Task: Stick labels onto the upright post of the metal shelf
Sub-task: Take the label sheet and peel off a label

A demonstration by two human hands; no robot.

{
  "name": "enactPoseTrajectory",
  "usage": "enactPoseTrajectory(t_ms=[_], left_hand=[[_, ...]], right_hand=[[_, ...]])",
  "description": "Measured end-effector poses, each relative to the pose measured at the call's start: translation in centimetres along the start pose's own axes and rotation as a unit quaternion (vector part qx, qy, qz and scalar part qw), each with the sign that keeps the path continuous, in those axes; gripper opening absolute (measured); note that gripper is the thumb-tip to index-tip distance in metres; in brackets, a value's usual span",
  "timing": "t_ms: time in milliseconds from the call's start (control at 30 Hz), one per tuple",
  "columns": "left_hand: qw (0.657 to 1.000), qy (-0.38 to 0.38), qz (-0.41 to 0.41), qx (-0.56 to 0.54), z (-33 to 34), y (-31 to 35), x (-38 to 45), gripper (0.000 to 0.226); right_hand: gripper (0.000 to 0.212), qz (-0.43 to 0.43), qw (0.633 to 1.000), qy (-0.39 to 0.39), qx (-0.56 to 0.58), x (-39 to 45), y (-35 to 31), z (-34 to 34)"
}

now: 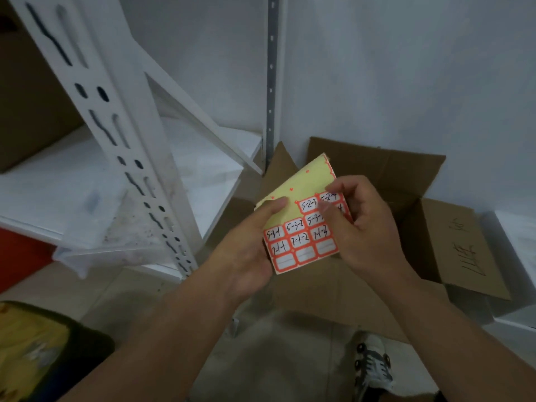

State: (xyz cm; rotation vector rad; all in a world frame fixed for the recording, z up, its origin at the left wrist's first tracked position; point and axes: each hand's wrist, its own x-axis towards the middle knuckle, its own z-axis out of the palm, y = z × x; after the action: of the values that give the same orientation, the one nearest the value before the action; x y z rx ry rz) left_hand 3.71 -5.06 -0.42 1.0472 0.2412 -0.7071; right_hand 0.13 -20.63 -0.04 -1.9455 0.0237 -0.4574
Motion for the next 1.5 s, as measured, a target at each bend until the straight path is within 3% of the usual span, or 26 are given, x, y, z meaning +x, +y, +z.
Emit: enactPoseTrajectory(t_ms=[167,233,367,567,1067,1200,1500], left_hand=[[0.996,0.001,0.053,0.070,0.1,0.7,-0.1,0.042],[0.992,0.022,0.076,0.097,0.2,0.8,-0.1,0.033],[0.985,0.064,0.104,0.125,0.5,0.6,0.0,0.022],[0.977,0.089,0.140,0.131,0.8,0.5,0.0,0.018],[0.967,0.083,0.156,0.184,1.0,0.5,-0.1,0.031],[0.959,0.082,0.169,0.213,1.0,0.6,-0.1,0.048],[0.951,0.115,0.161,0.236,1.0,0.5,0.1,0.035]], right_hand=[[0.017,-0.035,0.999,-0.032,-0.027,-0.1,0.6,0.0],[0.011,-0.066,0.995,0.000,-0.076,0.0,1.1,0.2],[0.034,-0.153,0.965,0.092,-0.192,0.4,1.7,0.4],[0.038,-0.241,0.934,0.076,-0.254,0.2,1.5,0.7],[0.041,-0.256,0.914,0.022,-0.315,0.3,1.3,-0.3],[0.041,-0.261,0.900,-0.013,-0.348,0.4,1.2,-0.4],[0.043,-0.215,0.919,-0.074,-0.322,0.2,0.8,-0.1]])
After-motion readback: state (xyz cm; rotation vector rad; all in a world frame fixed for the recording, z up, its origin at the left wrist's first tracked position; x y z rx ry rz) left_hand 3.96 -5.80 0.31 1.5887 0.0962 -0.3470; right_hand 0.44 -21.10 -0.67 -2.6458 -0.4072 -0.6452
